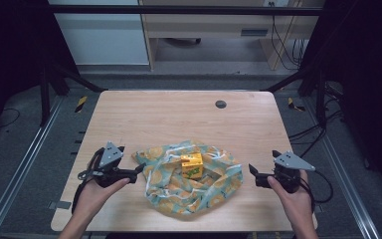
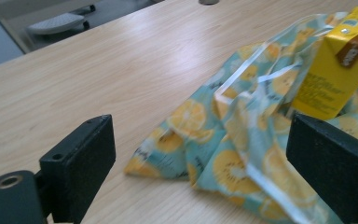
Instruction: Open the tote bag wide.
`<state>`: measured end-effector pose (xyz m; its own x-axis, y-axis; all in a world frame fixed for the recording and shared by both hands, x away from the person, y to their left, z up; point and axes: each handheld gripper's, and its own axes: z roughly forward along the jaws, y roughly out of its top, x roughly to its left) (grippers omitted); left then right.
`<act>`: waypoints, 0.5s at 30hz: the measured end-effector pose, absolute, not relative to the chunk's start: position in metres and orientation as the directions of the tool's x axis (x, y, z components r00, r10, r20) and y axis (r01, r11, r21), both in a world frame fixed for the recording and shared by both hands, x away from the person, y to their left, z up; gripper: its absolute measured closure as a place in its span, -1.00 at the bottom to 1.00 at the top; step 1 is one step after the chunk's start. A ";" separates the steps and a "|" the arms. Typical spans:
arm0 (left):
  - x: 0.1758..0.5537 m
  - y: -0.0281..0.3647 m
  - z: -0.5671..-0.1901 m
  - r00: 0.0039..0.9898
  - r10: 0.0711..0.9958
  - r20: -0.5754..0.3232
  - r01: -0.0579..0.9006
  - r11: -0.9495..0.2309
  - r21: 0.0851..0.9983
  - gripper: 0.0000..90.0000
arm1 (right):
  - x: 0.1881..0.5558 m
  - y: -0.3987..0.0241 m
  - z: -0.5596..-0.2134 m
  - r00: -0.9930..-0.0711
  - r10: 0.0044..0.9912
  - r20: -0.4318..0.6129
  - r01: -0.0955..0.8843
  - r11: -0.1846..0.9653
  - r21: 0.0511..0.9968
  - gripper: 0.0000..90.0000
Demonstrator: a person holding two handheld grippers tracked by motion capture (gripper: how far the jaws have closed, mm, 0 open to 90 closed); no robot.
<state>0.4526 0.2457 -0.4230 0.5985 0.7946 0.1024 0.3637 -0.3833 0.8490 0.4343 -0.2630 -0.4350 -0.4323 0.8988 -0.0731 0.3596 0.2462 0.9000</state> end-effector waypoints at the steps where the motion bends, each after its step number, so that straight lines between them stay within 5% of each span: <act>1: 0.452 0.254 -0.427 0.585 0.806 0.097 0.376 -0.374 0.848 -0.85 | 0.438 -0.266 -0.437 -0.398 0.915 -0.069 0.384 0.235 0.893 -0.86; 15: 0.453 0.295 -0.459 0.525 0.849 0.055 0.445 -0.330 0.833 -0.88 | 0.460 -0.271 -0.468 -0.296 0.955 -0.028 0.529 0.188 0.828 -0.85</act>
<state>0.4528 0.2946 -0.4591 0.5254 0.8491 0.0553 0.4449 -0.3295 0.8328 0.4595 -0.2708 -0.4676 -0.2959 0.9548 -0.0283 0.5285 0.1883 0.8278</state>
